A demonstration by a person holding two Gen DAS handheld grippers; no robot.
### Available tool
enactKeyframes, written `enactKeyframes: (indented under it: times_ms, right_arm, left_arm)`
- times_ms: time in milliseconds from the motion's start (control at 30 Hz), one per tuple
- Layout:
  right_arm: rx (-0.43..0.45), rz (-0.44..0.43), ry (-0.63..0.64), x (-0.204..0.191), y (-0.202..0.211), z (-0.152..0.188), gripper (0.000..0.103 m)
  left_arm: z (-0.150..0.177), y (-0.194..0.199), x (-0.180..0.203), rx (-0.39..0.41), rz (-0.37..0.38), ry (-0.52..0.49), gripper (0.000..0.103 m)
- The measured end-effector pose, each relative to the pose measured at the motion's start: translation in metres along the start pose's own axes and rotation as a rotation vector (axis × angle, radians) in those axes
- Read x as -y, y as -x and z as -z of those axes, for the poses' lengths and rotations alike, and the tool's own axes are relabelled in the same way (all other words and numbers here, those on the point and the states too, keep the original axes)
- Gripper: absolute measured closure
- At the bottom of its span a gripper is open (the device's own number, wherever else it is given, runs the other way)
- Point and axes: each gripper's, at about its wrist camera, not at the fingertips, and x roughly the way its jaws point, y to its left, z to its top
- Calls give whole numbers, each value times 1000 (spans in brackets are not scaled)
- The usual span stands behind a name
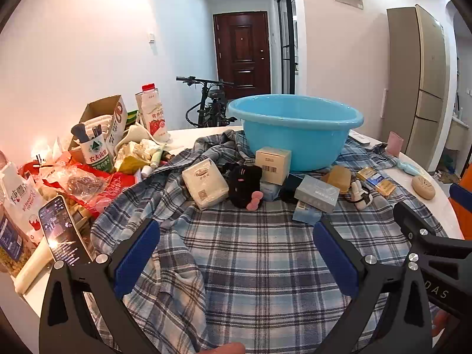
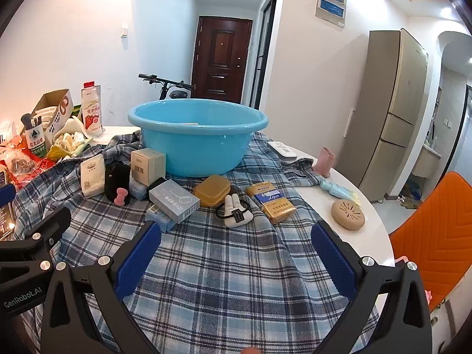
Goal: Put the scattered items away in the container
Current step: 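Reach the left gripper to the white Salzeriya pack and grasp it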
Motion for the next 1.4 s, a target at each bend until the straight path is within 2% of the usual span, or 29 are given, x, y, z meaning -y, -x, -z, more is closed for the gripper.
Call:
enactKeyframes:
  times_ms: [500,1133,1300,1400]
  right_arm:
    - [-1,3,7,2,-1,3,0]
    - [-35,-72,-15,1,-18,9,0]
    - [-53,-77,-21,5,-27,13,0]
    - [-62,-86,-26,8,-32,16,0]
  left_arm:
    - [4,-6,2,-23,5,-11,0]
    - [4,-17,1,-45,-26,-46,0]
    - [-3,-29,-9,-50,-33,-45,0]
    - [-17,-47,-25,-65,-43,-7,0]
